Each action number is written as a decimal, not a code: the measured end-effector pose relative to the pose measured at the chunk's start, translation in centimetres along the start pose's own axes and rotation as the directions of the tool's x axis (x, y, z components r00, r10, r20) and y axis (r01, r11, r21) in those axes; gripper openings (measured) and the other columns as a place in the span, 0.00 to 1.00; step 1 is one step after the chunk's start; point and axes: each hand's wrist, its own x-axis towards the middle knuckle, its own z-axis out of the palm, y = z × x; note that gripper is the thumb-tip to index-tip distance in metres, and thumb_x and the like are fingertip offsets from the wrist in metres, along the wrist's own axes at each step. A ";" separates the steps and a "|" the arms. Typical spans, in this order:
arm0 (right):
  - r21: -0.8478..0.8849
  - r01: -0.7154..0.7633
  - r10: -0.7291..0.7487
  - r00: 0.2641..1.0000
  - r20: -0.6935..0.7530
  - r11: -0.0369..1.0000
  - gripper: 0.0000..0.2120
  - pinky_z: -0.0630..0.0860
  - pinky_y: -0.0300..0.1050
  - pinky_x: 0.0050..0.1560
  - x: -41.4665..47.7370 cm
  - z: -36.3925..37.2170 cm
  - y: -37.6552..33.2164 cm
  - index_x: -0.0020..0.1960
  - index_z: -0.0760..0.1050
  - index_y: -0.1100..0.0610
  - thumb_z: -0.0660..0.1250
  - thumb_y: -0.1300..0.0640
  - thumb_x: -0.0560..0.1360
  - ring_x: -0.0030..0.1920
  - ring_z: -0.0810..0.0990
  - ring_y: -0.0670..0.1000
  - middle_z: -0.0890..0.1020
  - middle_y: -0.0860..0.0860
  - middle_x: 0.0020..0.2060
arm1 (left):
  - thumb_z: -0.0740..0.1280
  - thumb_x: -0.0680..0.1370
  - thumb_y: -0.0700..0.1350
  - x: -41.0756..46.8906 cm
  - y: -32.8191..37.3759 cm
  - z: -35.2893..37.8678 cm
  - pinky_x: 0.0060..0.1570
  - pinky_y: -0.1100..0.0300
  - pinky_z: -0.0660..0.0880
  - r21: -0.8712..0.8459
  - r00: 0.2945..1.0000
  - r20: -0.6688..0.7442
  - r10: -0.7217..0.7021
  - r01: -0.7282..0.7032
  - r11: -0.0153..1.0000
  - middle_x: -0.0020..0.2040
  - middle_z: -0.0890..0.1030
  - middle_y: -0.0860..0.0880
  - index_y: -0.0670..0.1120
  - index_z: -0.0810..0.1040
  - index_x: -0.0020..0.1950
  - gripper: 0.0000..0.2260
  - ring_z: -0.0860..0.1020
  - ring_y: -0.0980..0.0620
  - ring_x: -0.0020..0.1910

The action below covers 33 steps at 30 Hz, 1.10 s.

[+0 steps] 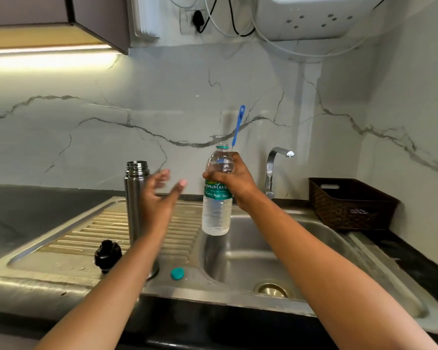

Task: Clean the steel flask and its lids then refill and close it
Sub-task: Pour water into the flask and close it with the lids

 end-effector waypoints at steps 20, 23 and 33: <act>-0.106 -0.027 0.019 0.997 -0.080 0.994 0.27 0.80 0.49 0.53 0.2 -2.8 0.4 0.57 0.68 0.52 0.77 0.64 0.64 0.49 0.82 0.54 0.81 0.52 0.49 | 0.78 0.66 0.45 4.7 0.6 0.7 0.51 0.54 0.73 0.108 0.984 0.037 -0.173 0.169 0.980 0.52 0.77 0.51 0.48 0.72 0.60 0.26 0.77 0.49 0.48; -0.179 0.003 -0.026 0.991 -0.129 0.984 0.25 0.80 0.52 0.51 -0.1 -5.5 -0.5 0.52 0.68 0.48 0.78 0.62 0.63 0.47 0.83 0.54 0.82 0.51 0.46 | 0.78 0.65 0.45 3.2 1.7 4.2 0.48 0.57 0.72 0.058 0.978 0.131 -0.162 0.156 0.986 0.51 0.78 0.52 0.48 0.72 0.60 0.27 0.77 0.51 0.47; -0.582 0.000 -0.077 0.991 -0.107 0.813 0.31 0.78 0.46 0.53 -3.0 -14.4 -1.3 0.62 0.66 0.52 0.77 0.59 0.64 0.49 0.81 0.51 0.81 0.50 0.50 | 0.81 0.61 0.44 -5.6 -3.1 13.9 0.51 0.53 0.76 0.020 0.863 0.381 -0.332 0.352 0.936 0.50 0.81 0.52 0.50 0.73 0.57 0.29 0.80 0.49 0.49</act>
